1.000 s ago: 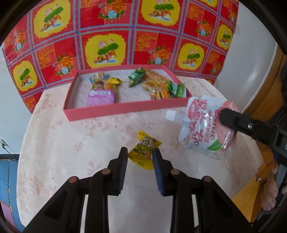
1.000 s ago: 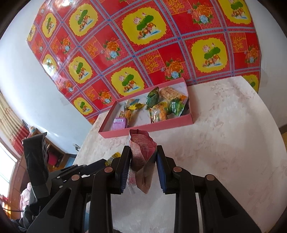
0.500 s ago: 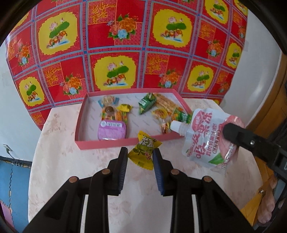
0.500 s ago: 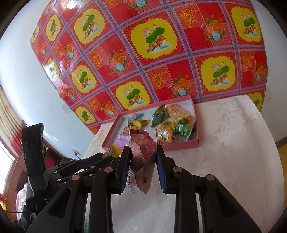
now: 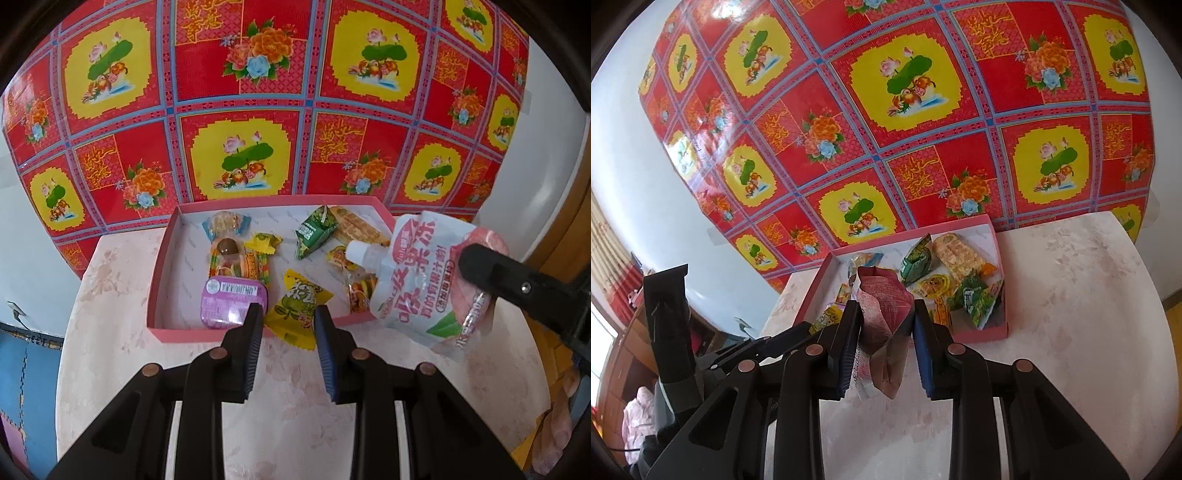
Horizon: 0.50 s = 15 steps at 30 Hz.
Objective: Organize snacks
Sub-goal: 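Carry the yellow candy into the box with the left tool while the right tool lowers the pouch there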
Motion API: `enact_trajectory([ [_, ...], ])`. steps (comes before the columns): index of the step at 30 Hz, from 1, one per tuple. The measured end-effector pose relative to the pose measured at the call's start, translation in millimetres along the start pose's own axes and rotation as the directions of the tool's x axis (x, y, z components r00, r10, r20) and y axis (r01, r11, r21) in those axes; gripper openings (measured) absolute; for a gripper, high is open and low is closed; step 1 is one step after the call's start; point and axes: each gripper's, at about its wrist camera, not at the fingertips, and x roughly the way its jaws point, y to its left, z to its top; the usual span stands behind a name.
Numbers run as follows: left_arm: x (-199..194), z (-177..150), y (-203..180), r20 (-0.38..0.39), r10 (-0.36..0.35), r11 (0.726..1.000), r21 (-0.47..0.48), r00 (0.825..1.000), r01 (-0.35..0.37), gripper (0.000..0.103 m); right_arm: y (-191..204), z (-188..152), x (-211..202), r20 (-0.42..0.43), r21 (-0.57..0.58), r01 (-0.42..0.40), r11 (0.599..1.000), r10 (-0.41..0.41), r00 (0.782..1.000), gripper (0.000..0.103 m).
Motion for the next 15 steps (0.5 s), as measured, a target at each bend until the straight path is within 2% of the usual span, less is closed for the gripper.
enact_trajectory([
  [8, 20.8, 10.5, 0.6, -0.005, 0.027, 1.000, 0.010, 1.000, -0.027, 0.030, -1.3, 10.7, 24.6, -0.011, -0.001, 0.014, 1.000, -0.014, 1.000, 0.029],
  [15, 39.6, 18.5, 9.6, -0.022, 0.035, 0.999, -0.017, 0.999, -0.035, 0.030, -7.4, 17.8, 43.9, -0.021, 0.010, 0.026, 1.000, -0.026, 0.999, 0.029],
])
